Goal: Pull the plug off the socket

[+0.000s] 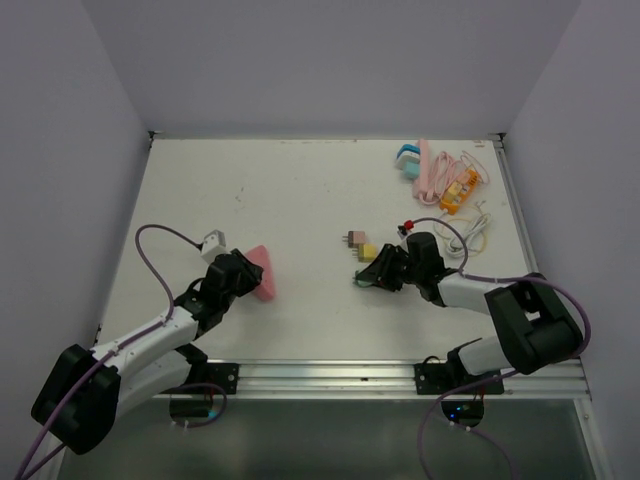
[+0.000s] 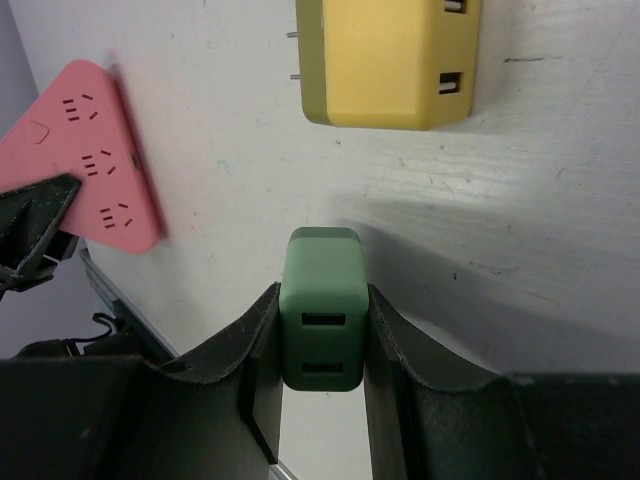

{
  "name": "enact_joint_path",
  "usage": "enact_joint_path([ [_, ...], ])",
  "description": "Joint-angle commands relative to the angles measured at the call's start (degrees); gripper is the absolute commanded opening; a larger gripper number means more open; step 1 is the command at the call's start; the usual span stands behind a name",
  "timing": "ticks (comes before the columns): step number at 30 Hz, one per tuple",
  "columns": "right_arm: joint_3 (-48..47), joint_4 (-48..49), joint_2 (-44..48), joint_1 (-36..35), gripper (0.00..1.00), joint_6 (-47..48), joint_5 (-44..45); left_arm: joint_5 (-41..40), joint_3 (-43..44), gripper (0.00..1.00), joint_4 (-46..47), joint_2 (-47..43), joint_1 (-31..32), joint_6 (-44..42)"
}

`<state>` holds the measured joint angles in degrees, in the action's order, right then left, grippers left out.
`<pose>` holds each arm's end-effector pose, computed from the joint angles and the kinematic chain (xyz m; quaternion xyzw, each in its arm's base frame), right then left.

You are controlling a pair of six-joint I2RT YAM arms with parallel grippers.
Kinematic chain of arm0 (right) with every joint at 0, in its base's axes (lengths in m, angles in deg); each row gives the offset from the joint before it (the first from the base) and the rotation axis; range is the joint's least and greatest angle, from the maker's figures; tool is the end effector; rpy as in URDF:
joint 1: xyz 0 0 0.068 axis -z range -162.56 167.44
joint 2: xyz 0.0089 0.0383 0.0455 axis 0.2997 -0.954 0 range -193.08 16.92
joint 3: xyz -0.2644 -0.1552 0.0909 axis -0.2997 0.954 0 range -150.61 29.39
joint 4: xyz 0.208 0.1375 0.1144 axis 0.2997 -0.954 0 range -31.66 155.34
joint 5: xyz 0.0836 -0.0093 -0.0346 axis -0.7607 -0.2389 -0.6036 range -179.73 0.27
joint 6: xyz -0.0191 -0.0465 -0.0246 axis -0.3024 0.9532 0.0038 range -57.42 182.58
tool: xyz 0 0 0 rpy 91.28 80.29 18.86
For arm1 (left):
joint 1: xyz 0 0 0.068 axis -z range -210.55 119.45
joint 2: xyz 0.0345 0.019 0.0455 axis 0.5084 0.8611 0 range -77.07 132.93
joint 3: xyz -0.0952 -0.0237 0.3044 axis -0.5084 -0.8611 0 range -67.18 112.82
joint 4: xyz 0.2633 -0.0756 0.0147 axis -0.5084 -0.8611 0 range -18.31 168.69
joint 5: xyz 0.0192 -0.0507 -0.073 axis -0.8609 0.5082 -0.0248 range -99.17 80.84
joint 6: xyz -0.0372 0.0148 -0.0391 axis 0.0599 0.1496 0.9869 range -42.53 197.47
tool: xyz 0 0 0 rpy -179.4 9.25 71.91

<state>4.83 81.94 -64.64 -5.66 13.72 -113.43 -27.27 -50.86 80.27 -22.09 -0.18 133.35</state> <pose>0.2226 0.1118 0.1672 0.1141 0.8853 0.3920 0.2227 0.1515 -0.0750 0.1877 -0.2635 0.8468 -0.1980 0.4174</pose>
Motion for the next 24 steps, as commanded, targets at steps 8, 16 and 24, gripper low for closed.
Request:
enact_joint_path([
  [8,1.62,11.26,-4.13,3.93,0.36,-0.27,2.25,3.16,-1.55,0.00,1.84,-1.10,-0.14,-3.05],
  [16,-0.57,-3.92,3.41,5.42,0.93,6.14,7.70,4.39,-1.55,0.00,3.07,-1.63,-0.22,-3.32],
  [24,-8.48,-31.17,21.87,5.51,0.99,17.20,23.52,5.10,0.56,0.00,4.04,1.09,-0.31,-4.02],
])
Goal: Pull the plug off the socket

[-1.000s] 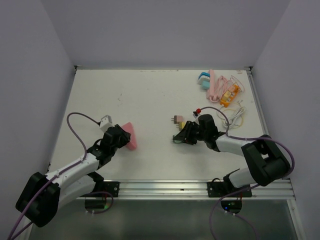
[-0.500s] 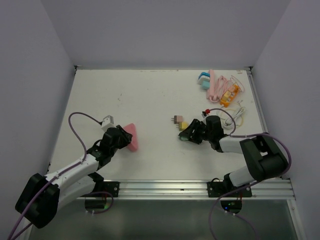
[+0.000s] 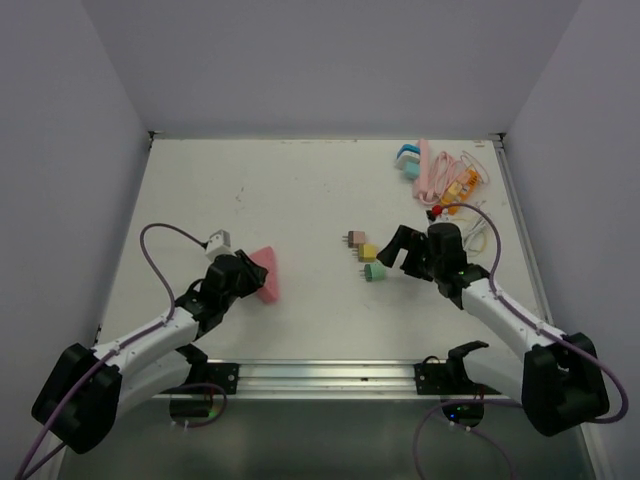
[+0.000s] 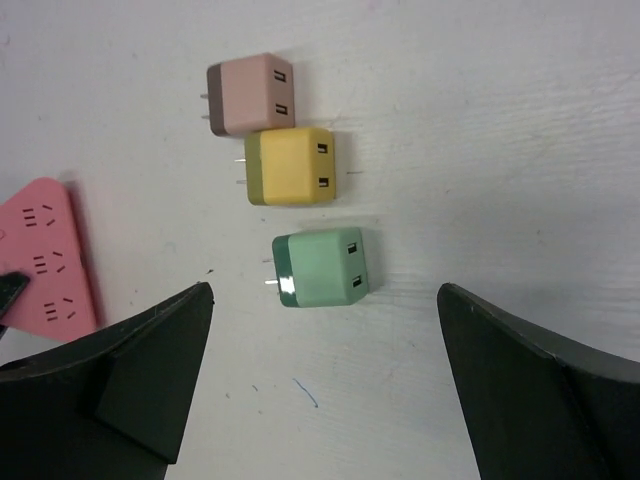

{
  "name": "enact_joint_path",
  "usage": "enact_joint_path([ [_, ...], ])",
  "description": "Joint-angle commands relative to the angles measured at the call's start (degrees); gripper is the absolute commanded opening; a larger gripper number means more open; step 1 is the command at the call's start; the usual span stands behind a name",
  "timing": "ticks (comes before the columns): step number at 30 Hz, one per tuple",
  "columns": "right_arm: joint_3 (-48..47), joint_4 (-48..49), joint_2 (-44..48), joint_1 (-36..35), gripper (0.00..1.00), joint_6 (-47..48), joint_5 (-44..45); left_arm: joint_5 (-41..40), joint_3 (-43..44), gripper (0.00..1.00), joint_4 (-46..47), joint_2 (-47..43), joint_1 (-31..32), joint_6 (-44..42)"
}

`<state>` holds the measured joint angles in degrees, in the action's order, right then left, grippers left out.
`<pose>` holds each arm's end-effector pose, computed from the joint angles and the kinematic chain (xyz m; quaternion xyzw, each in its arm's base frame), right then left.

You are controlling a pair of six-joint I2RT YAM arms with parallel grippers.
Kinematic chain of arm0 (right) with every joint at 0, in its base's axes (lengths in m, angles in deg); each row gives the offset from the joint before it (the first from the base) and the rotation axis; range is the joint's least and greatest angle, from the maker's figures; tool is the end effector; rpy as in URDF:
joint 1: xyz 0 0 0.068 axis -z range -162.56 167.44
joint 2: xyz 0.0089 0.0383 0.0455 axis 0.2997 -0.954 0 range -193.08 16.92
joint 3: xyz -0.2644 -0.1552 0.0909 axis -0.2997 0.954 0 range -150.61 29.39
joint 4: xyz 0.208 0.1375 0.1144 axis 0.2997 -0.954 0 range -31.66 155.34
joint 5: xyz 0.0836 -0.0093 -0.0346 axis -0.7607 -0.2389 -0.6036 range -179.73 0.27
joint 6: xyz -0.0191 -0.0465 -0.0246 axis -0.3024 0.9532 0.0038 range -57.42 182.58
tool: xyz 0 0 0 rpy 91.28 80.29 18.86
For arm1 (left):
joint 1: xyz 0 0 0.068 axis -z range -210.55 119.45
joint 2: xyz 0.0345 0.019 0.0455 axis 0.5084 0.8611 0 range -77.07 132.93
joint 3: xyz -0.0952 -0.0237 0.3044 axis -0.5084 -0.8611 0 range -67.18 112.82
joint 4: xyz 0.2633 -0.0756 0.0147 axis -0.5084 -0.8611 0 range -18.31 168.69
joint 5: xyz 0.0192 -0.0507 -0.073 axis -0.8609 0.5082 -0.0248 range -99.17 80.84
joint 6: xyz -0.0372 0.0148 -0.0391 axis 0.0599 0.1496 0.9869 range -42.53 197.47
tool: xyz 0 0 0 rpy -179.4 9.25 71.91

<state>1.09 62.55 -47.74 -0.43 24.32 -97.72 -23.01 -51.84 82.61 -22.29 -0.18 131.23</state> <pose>0.2052 0.0718 0.2197 0.1301 0.8920 0.2570 0.3483 0.1501 -0.0773 0.1858 -0.2329 0.8531 -0.2249 0.4091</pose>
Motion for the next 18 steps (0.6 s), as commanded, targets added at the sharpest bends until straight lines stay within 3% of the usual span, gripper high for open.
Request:
enact_joint_path([
  [1,-6.67,-13.20,6.12,0.29,0.99,7.49,7.81,1.01,2.41,0.00,1.79,1.72,-0.40,-2.34],
  [4,-8.70,-16.46,10.86,0.29,0.99,9.60,5.28,3.02,4.17,0.00,2.93,4.01,-1.98,-4.18],
  [10,-9.32,-17.34,17.64,0.29,0.99,12.68,0.61,11.02,13.82,0.00,7.58,12.96,-13.92,-9.09],
  [18,-9.41,-17.61,19.22,0.20,0.99,14.62,-3.60,20.16,34.75,0.00,11.36,36.69,-27.10,-12.98],
])
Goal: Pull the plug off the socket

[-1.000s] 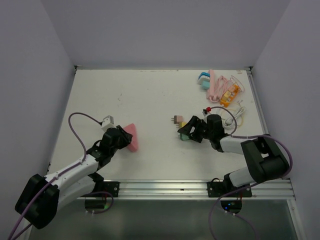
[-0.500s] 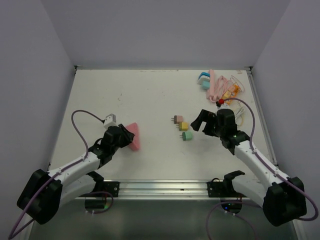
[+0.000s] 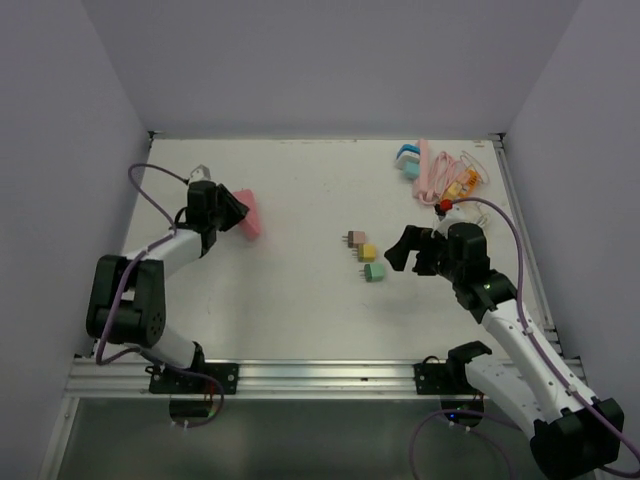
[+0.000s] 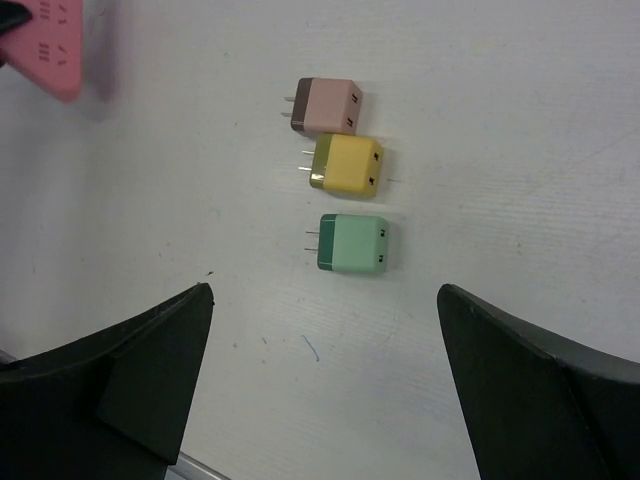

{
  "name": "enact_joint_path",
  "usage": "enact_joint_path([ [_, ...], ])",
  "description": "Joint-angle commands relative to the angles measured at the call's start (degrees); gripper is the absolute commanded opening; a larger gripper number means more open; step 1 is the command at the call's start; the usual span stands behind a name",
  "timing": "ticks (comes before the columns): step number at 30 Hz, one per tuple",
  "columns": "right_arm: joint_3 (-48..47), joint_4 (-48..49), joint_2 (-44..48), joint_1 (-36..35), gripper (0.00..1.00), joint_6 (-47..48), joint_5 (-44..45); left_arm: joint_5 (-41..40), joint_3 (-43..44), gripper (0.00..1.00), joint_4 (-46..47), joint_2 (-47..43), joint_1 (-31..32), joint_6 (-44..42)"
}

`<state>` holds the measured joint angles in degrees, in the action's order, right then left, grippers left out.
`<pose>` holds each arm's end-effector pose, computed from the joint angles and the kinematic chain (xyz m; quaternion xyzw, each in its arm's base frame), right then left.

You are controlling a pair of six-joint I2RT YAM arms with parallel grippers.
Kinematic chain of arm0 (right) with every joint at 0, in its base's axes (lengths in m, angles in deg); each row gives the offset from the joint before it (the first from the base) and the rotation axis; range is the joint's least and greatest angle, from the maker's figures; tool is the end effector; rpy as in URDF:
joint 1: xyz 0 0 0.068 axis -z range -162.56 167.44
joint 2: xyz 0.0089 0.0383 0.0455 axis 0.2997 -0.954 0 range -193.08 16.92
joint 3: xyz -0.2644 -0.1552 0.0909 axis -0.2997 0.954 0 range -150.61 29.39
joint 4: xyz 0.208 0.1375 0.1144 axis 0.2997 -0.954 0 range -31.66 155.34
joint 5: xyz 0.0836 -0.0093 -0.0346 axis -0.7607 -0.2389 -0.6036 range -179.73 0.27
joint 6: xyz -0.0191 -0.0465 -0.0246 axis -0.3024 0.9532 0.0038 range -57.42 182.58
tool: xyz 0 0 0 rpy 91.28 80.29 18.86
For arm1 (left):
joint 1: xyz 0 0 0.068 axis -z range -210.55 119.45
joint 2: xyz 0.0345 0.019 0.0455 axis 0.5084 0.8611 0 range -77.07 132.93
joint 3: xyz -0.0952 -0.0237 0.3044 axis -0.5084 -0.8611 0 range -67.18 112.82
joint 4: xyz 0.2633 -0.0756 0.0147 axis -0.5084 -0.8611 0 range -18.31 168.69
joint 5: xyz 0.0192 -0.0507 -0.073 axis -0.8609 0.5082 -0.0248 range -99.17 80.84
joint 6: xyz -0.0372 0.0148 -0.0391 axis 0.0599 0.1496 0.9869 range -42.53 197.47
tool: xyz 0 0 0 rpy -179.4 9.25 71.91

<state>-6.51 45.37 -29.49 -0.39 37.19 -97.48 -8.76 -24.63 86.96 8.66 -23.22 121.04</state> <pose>0.1572 0.0560 0.2945 0.0237 0.8665 0.2369 0.4388 0.3162 -0.0411 0.2272 -0.2742 0.8432 -0.2016 0.4162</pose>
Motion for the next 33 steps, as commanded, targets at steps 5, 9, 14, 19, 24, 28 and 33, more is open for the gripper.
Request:
enact_joint_path([
  [5,-0.93,0.28,1.24,-0.02,0.99,1.74,-5.96,10.31,22.12,0.00,8.26,20.50,-10.40,-1.03],
  [9,-1.10,0.10,1.15,-0.28,0.99,2.27,-6.66,11.99,34.51,0.00,4.92,30.26,-13.04,-2.08],
  [14,-0.66,1.07,0.80,-0.28,0.99,2.53,-7.98,13.22,45.95,0.02,3.59,39.41,-16.90,-2.44],
  [19,-0.22,1.16,0.10,-0.28,0.99,2.45,-7.02,13.13,51.75,0.12,2.37,45.30,-19.11,-3.66],
  [24,-0.40,1.24,-0.43,-0.28,0.99,2.27,-6.40,13.22,53.44,0.29,0.16,47.25,-19.99,-4.73],
  [28,-0.40,1.25,-0.26,-0.28,0.99,2.01,-5.52,12.87,50.72,0.61,0.69,45.06,-20.51,-4.72],
  [33,-0.49,1.16,0.53,-0.28,0.99,1.83,-4.21,9.28,48.51,0.89,-2.99,40.66,-21.22,-6.21],
])
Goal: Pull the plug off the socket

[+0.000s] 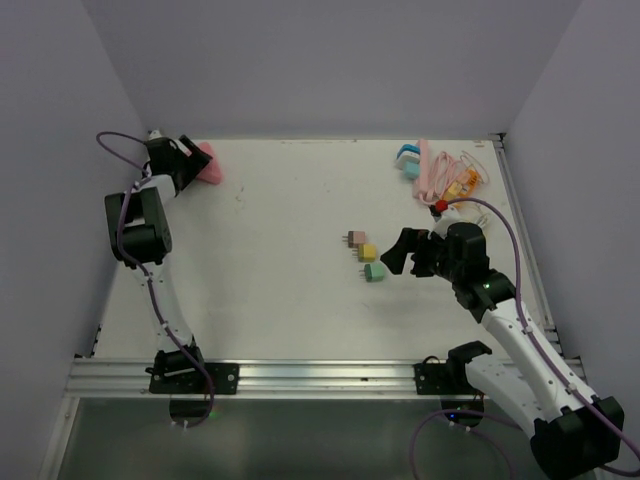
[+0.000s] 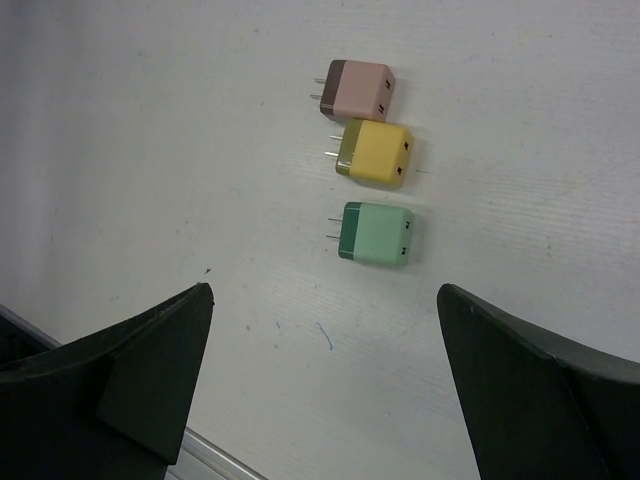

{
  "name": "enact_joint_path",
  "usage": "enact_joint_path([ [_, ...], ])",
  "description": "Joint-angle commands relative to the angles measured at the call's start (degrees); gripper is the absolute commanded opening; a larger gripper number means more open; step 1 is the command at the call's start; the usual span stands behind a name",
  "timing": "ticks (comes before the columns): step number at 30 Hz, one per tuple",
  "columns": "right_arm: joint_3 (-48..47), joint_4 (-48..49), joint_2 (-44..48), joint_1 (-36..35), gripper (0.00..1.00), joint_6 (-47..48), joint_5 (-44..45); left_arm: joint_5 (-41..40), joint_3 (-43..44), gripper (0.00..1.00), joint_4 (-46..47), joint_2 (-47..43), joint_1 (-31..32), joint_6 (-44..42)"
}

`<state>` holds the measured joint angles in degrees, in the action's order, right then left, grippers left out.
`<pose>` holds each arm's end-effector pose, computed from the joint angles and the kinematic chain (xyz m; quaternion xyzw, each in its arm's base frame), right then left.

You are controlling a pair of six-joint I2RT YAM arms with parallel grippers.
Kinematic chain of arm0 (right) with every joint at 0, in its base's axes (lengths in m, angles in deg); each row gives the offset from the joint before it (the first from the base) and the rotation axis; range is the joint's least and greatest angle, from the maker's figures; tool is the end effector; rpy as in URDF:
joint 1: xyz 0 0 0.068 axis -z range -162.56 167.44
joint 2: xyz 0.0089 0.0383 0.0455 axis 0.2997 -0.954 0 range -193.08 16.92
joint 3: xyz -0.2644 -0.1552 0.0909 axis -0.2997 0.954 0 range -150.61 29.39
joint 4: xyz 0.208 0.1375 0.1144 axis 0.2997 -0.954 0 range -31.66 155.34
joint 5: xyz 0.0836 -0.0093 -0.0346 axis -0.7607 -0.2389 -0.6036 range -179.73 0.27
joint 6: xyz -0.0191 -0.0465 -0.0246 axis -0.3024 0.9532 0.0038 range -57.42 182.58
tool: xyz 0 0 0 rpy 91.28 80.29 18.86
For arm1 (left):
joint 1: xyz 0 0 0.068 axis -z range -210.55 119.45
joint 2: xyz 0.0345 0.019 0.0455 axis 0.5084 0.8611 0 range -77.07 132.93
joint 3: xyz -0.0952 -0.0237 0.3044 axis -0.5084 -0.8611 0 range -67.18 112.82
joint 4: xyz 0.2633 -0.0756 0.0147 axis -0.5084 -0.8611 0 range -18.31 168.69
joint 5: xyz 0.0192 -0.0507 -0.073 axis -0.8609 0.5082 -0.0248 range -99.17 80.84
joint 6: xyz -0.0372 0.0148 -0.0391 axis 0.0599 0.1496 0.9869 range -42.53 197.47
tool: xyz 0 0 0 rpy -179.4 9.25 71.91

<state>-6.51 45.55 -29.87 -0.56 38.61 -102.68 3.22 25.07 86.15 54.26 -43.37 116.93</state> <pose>0.1567 0.0600 0.2941 -0.0107 0.8652 0.2676 0.4240 0.5480 0.1161 0.1730 -0.3351 0.8024 -0.2034 0.4501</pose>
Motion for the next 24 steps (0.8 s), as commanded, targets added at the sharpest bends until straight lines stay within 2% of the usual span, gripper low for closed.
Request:
enact_joint_path([
  [1,-0.66,0.81,0.99,-0.11,0.99,0.24,1.78,-3.58,-2.15,0.96,-2.97,-6.94,-0.98,-2.72],
  [2,-0.84,0.20,1.08,-0.11,0.99,0.15,2.40,-4.55,-2.68,1.00,-5.16,-8.09,-0.98,-3.07],
  [9,-4.00,-4.46,0.73,-0.02,0.99,-0.82,8.20,-18.59,-11.28,1.00,-15.19,-20.83,-0.98,-4.39],
  [12,-5.05,-5.96,1.08,-0.02,0.99,-1.52,11.36,-21.60,-15.93,1.00,-17.92,-27.60,-0.89,-4.92],
  [19,-10.50,-9.12,-1.64,-0.02,0.99,-3.81,22.96,-21.61,-25.97,1.00,-20.73,-47.36,4.28,-9.83],
  [24,-15.68,-7.29,-9.28,-0.02,0.99,-5.04,28.24,-17.77,-32.37,1.00,-25.13,-56.43,10.17,-14.84],
])
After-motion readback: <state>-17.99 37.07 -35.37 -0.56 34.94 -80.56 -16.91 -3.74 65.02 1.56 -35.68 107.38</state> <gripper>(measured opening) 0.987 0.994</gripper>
